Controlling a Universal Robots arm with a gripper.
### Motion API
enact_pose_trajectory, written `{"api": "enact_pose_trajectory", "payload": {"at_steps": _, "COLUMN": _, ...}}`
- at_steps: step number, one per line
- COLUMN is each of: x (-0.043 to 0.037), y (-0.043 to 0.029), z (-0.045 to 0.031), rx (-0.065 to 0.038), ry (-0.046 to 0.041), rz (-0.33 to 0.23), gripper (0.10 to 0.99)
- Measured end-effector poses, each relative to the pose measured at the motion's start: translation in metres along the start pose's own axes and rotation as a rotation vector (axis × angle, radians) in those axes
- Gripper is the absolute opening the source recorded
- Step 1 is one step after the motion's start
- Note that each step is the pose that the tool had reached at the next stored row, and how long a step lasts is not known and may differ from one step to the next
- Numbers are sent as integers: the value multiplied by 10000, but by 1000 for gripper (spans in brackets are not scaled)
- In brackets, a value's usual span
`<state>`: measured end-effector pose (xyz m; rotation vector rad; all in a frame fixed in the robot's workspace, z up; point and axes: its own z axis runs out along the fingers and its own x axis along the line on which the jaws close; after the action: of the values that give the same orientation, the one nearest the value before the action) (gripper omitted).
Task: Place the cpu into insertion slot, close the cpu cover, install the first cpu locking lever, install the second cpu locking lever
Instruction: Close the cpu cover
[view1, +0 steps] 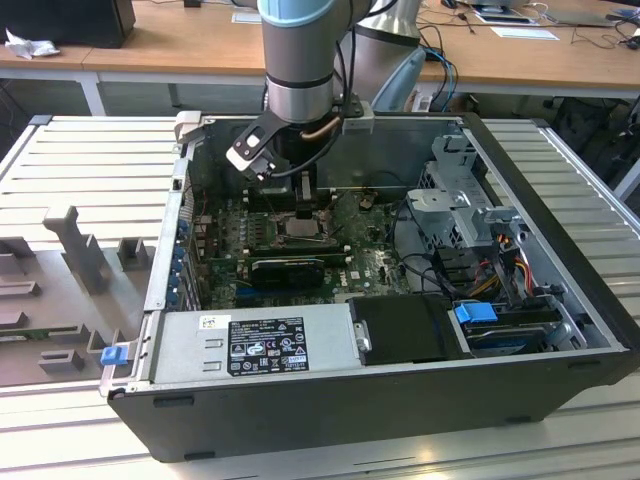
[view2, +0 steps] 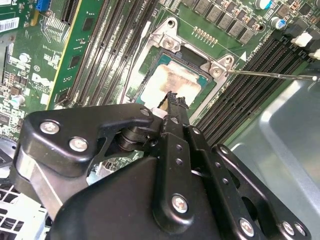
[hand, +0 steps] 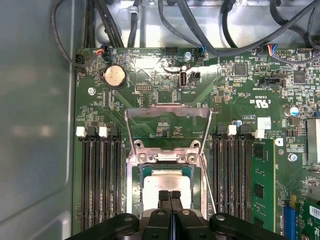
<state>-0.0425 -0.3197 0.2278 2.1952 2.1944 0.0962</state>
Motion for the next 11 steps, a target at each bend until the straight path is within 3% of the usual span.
{"api": "enact_pose_trajectory", "payload": {"at_steps": 11, "x": 1, "y": 1, "z": -14, "rx": -1, "ry": 0, "rz": 0, "gripper": 106}}
